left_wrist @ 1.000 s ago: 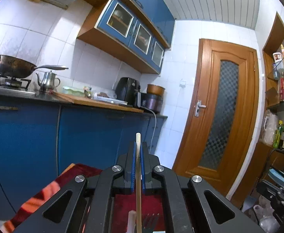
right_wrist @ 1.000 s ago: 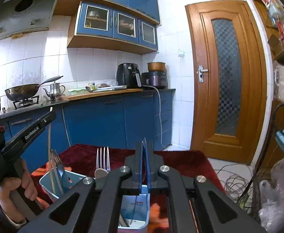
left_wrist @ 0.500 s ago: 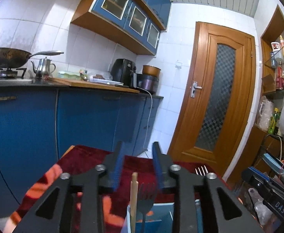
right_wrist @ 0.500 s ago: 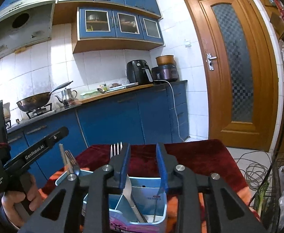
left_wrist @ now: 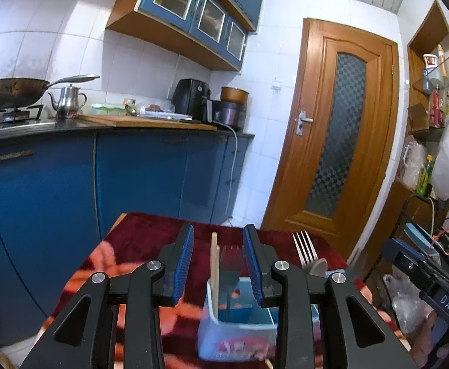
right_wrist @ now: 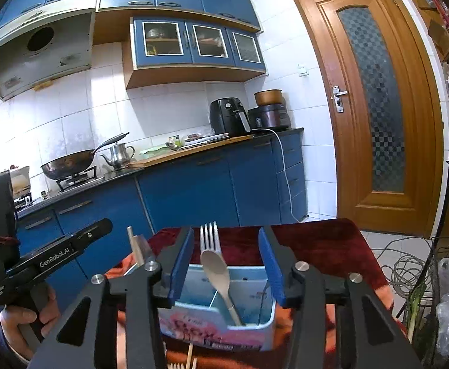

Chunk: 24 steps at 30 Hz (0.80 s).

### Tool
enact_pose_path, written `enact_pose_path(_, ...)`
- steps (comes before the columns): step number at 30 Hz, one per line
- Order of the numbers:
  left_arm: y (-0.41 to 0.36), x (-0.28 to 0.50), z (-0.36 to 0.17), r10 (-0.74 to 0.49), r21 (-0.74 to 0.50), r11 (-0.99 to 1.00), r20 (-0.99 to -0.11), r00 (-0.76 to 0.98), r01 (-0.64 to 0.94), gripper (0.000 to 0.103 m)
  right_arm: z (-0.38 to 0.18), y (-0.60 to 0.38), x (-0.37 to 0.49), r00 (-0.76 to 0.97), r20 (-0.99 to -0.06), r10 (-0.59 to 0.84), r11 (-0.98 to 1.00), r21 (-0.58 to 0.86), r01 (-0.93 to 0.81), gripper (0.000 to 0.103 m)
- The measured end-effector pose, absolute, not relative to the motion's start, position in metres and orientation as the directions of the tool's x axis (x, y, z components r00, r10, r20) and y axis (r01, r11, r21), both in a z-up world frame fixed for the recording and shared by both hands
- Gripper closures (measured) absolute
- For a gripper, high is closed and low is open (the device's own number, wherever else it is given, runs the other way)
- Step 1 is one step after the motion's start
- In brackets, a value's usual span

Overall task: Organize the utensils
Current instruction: 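Open both tools to release the chopstick and fork, then withdraw, then grasp a silver knife with the left tool while the right tool grasps a white plastic fork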

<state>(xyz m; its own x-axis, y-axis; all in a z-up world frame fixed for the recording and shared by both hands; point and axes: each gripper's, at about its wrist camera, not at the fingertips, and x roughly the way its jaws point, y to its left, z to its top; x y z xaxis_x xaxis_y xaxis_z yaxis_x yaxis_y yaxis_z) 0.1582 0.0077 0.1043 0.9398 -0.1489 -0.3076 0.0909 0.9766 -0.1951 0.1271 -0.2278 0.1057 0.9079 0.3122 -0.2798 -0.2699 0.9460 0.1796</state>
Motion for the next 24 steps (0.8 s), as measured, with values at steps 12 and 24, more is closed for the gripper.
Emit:
enact_pose_path(12,0.006,0.119,0.097,-0.177,-0.174,0.978,-0.426,0.887,0.111,0.068,0.097,-0.229,0.08,0.897,-0.351,0.268,0.96,0.174,-0.219,0.038)
enact_pose_path(24,-0.008,0.106,0.054,-0.214,-0.17,0.976,-0.604,0.768,0.137,0.068,0.065,-0.244,0.056,0.83,-0.489,0.267,0.959,0.221,-0.178,0.035)
